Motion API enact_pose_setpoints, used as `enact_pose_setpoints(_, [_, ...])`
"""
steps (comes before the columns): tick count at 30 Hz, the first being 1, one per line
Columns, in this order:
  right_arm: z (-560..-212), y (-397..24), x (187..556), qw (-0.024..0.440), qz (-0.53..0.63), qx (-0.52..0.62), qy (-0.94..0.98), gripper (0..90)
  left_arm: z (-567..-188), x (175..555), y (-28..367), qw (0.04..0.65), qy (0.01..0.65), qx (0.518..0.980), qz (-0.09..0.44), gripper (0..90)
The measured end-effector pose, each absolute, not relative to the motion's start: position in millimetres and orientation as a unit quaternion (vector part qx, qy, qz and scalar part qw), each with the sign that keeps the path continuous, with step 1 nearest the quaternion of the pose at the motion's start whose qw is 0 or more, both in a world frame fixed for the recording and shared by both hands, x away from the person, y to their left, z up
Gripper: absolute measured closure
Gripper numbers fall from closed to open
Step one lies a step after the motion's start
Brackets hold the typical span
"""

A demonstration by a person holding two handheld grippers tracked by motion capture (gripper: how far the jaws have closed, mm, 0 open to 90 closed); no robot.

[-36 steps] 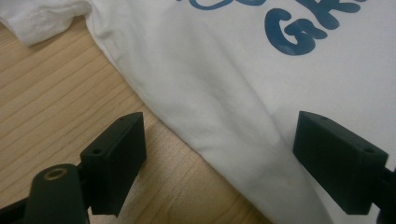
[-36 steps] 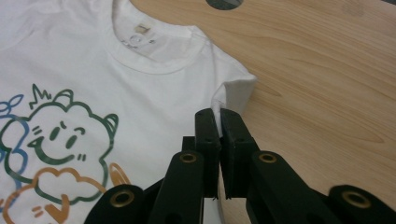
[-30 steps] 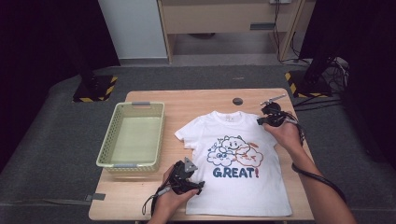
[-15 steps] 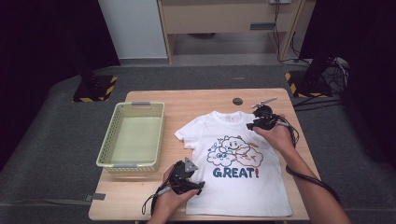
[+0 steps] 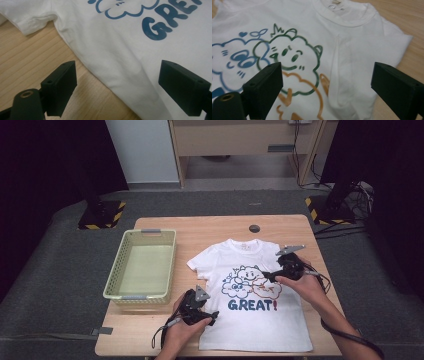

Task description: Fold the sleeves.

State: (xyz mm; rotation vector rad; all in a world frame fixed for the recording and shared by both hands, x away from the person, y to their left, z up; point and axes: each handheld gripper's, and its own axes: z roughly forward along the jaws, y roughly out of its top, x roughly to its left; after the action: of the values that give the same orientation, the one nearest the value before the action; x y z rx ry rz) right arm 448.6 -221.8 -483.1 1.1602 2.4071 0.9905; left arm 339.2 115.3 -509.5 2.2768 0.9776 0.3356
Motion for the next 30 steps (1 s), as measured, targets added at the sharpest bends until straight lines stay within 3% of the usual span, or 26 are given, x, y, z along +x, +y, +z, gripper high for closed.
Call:
enact_pose_setpoints(11, [-514.7,-232.0,386.6,0.153,0.367,0.403,0.824,7.3,-491.3,364.4,99.0,0.312,0.371,0.862,0.149,16.5])
enact_pose_setpoints(21, [-526.5,-239.1,375.0,0.148,0.358,0.396,0.833,10.6,-477.4,411.0,80.3,0.326,0.400,0.838,0.179,22.9])
enact_pose_setpoints(30, [-534.4,-242.1,370.5,0.158,0.358,0.384,0.836,10.9,-485.1,453.8,91.5,0.325,0.449,0.809,0.195,32.1])
